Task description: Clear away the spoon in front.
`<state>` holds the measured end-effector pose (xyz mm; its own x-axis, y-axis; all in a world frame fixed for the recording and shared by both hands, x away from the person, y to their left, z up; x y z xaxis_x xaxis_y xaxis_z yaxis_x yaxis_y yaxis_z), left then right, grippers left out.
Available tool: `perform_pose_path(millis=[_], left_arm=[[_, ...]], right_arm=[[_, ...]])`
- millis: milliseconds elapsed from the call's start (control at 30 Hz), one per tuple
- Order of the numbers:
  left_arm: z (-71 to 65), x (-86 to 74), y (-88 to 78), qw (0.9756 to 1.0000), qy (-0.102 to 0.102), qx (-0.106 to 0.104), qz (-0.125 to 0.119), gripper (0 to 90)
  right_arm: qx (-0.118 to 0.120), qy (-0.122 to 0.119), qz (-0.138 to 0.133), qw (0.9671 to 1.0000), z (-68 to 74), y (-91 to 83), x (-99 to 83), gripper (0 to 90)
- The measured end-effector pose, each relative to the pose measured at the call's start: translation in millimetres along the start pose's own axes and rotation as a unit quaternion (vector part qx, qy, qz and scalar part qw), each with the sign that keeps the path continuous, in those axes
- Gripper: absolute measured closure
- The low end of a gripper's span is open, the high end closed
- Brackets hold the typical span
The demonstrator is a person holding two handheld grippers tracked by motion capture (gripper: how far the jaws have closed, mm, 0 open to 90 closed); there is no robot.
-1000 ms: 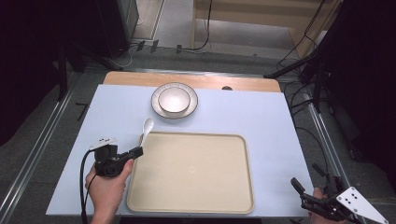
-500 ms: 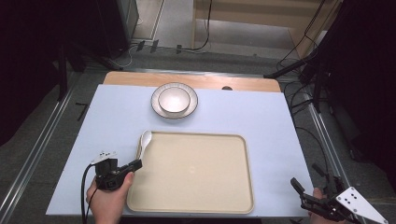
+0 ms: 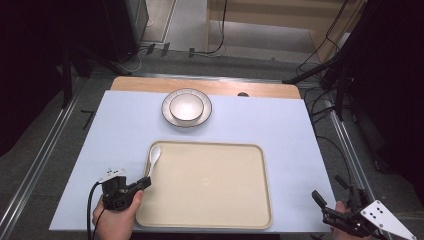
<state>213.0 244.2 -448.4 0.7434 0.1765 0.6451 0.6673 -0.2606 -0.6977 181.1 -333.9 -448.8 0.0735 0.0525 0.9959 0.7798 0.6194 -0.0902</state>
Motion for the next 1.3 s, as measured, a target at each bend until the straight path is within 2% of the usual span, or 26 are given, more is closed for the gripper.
perform_pose_path(millis=[267,467,633,733,1033,1167,1200,1300], left_arm=[[2.9,-2.3,2.5,1.0000,-0.002,0.007,0.007,87.1],[3.1,-6.3,7.2,0.9996,0.001,0.012,0.024,86.7],[1.8,-7.9,8.7,0.9990,0.012,0.031,0.031,84.9],[2.3,-8.3,9.8,0.9984,0.016,0.035,0.041,78.5],[-2.9,-6.1,4.8,0.9982,0.035,0.039,0.029,66.1],[-0.3,-4.4,1.8,0.9987,0.035,0.030,0.024,62.0],[0.5,-3.2,1.1,0.9989,0.034,0.020,0.024,59.8],[-0.4,-0.2,-0.9,0.9988,0.043,0.009,0.023,50.7]], right_arm=[[0.001,0.002,0.000,1.0000,0.7,0.2,0.1,12.9],[0.001,0.001,0.000,1.0000,0.7,0.6,0.1,12.9],[0.001,0.002,0.000,1.0000,0.6,-0.1,0.1,12.9],[0.001,0.002,0.000,1.0000,0.5,-0.3,0.1,12.9],[0.001,0.003,-0.001,1.0000,0.3,-0.6,0.1,12.9],[0.002,0.003,-0.001,1.0000,0.5,-0.5,0.1,12.9],[0.002,0.002,0.000,1.0000,0.5,-0.4,0.1,12.9],[0.001,0.002,0.000,1.0000,0.7,-0.1,0.0,12.9]])
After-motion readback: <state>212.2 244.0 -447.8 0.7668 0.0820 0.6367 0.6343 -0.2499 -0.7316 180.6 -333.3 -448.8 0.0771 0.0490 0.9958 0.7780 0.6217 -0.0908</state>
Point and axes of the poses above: each handheld gripper's, and its own axes: y roughly forward along the jaws, x roughly out of its top, z roughly to its left, the point moved 1 cm from there along y, roughly forward along the jaws, and after that the axes turned 8 degrees about x, right-handed, at the moved point
